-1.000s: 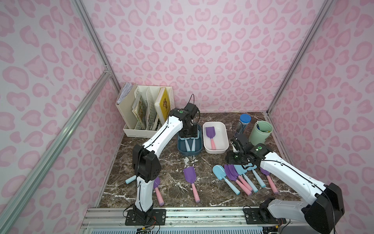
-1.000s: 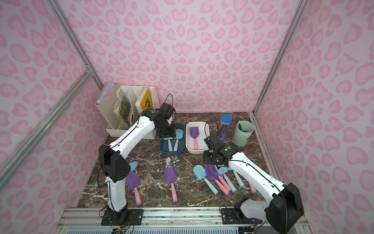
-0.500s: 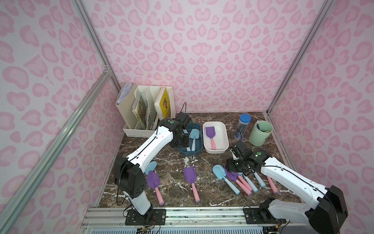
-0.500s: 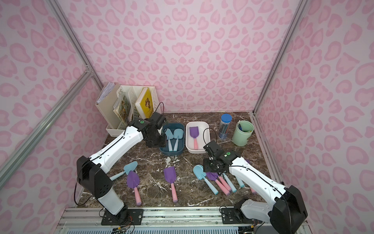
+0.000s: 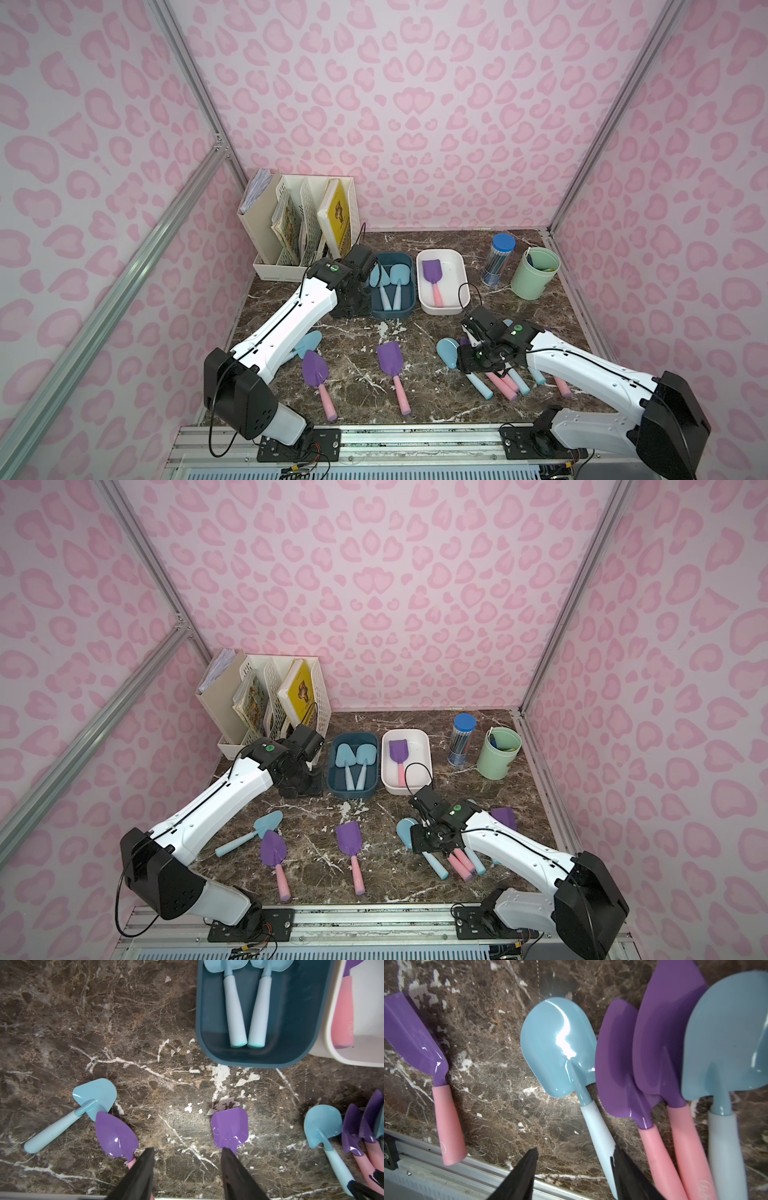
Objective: Sort the small shovels by color and place them into the storage box
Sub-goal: Pick up the shovel from the center of the board.
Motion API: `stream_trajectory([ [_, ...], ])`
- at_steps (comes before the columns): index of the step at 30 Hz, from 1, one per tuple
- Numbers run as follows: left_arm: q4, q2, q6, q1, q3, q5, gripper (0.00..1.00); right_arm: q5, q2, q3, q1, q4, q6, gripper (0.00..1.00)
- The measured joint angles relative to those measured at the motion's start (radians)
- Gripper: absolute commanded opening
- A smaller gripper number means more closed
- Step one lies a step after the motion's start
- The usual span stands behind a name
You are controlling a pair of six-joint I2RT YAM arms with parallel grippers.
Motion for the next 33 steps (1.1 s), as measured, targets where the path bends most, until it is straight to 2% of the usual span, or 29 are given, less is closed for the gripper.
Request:
stream_trajectory([
  [9,-0.049,-0.027,0.000,0.003,-0.005,-0.033,0.56,-0.002,0.023,-0.042,0.008,0.019,0.019,0.62],
  [33,-0.054,-0.034,0.004,0.004,-0.014,-0.036,0.56,0.009,0.049,-0.072,0.033,-0.016,0.051,0.62],
])
